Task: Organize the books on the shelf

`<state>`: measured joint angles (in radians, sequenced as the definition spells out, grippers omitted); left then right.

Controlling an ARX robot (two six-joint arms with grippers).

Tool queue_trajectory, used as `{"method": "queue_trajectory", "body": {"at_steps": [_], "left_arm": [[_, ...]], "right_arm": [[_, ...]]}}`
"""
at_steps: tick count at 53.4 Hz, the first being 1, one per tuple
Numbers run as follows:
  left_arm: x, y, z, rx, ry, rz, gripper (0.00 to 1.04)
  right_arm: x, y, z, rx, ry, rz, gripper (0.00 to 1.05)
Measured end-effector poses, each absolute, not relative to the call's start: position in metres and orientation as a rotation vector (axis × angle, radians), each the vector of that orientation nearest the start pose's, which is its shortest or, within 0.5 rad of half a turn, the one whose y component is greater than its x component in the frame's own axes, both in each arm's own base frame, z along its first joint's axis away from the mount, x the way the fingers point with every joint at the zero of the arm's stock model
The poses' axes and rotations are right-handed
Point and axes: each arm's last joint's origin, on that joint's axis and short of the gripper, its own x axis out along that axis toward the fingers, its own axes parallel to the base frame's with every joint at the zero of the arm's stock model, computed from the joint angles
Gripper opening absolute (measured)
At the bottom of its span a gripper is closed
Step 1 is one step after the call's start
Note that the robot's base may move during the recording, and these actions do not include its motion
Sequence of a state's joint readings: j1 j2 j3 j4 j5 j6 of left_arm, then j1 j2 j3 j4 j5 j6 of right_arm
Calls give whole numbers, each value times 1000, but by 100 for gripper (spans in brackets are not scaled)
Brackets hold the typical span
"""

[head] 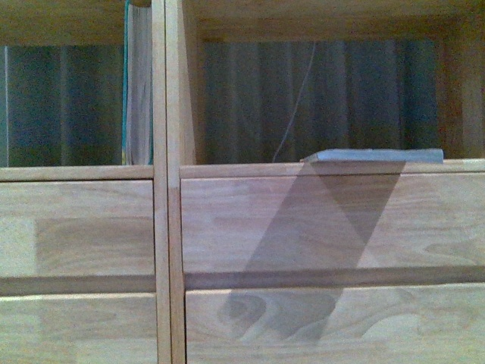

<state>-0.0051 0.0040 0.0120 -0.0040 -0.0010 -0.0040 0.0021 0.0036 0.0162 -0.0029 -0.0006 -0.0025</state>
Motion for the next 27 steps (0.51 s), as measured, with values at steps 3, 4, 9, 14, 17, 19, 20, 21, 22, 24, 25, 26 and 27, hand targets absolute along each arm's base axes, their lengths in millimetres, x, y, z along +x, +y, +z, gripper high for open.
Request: {"method": "queue_trajectory", "body": {"at_steps": [3,4,9,14,17,19,20,21,22,24,25,26,27], "left_arm": [[97,0,167,-4,-4,-4,98],[97,0,167,-4,-4,-5,98],[97,0,167,-4,-4,-4,98],[97,0,167,-4,-4,-5,98],[97,0,167,-4,-4,-5,98],[97,0,167,-4,-4,-5,98],[97,0,167,-4,-4,-5,98],[97,0,167,-4,-4,-5,98],[97,0,167,-4,-4,-5,98],[97,0,167,-4,-4,-4,98],[97,0,167,-4,-4,-5,98],[97,-1,167,-4,-4,-5,98],[97,0,167,-4,-4,-5,98]], "right_arm": [[97,0,168,-2,-10,3,98],[97,0,168,-3,-10,3,98],[97,0,168,-1,-10,3,98],[97,0,168,0,-10,3,98],[97,0,169,0,-10,3,98],[97,0,169,0,-10,3,98],[97,0,169,0,-10,3,98],[97,0,168,0,-9,3,98],[97,0,168,46,15,48,98],[98,0,168,78,32,77,98],[99,0,170,114,40,97,98],[101,0,173,150,44,112,98],[102,0,177,184,43,122,98]]}}
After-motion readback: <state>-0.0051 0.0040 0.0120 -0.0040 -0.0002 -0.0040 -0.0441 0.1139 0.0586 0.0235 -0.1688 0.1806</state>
